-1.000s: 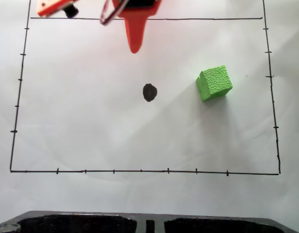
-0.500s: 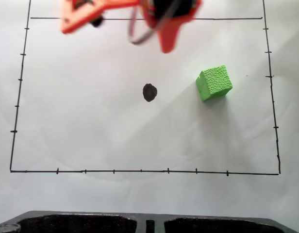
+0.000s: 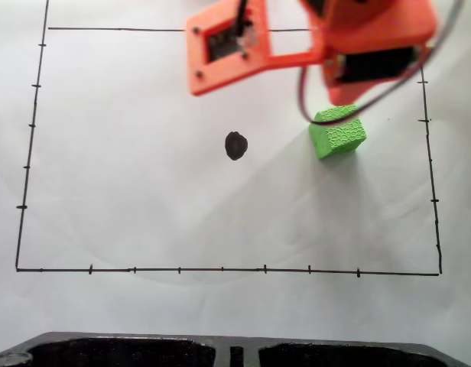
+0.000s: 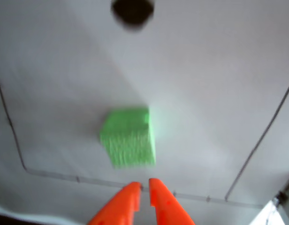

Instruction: Grasp the colored block, Place it on the black dot, and then return the arm to the default position.

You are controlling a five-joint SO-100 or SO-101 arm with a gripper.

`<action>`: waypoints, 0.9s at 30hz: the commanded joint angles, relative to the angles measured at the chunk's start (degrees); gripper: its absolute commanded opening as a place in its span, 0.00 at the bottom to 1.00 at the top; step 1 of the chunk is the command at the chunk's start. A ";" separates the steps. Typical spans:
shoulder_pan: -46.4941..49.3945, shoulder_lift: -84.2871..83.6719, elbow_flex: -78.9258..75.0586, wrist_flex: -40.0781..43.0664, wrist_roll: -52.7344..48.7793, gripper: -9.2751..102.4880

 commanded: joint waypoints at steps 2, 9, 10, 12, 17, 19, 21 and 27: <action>0.26 0.09 -3.16 -0.26 0.00 0.15; 0.09 -0.26 -3.25 1.76 -1.76 0.27; 0.18 -0.53 -3.25 2.11 -1.76 0.28; 0.26 -1.05 -3.25 2.37 -2.20 0.31; 0.09 -2.90 -3.52 2.99 -3.69 0.35; 0.09 -4.22 -3.69 2.90 -4.75 0.36; 0.00 -5.62 -4.31 2.90 -5.45 0.37; -0.70 -11.16 -7.38 4.92 -5.71 0.41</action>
